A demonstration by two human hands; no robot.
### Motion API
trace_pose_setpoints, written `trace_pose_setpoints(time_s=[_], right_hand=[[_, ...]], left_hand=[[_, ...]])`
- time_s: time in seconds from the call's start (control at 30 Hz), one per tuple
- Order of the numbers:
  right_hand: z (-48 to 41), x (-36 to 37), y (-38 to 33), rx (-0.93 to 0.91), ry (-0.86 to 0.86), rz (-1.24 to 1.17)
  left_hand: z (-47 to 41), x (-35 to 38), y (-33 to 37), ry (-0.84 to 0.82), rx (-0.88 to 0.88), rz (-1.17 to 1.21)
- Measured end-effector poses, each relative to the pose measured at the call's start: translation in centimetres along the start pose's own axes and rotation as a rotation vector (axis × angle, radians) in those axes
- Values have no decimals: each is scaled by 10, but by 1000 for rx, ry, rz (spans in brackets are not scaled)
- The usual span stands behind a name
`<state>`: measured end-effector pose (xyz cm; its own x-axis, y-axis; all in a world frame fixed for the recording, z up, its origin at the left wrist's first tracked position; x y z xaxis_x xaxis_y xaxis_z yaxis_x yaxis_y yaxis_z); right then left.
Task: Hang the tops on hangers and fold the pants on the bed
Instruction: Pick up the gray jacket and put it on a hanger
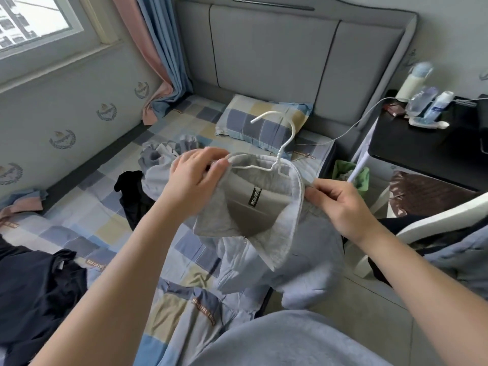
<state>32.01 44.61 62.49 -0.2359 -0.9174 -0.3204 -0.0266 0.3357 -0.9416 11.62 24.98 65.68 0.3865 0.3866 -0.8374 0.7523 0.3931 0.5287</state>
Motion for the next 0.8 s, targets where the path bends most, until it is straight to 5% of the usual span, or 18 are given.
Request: trace_pose_setpoints(time_s=[0.07,0.33,0.8], right_hand=[[11,-8,5,15,22,21],[99,-53,25,331,123,166],[347,-103,8,702,759,292]], left_hand=[[-2,16,2,-71,74,-54],[-33,84,47,-213,96,381],[-71,261,268,-861,459,586]])
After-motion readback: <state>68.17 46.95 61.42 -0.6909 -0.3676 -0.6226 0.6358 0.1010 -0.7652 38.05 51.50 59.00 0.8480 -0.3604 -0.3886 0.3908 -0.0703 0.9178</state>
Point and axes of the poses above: each hand's wrist, its own z-axis away from the middle knuckle, its own x-axis out of the palm, y = z × x, the point moved 3 cm from there along -z, towards the middle knuckle, and after that the axes turned 12 degrees about -y, right-handed, at the moved point
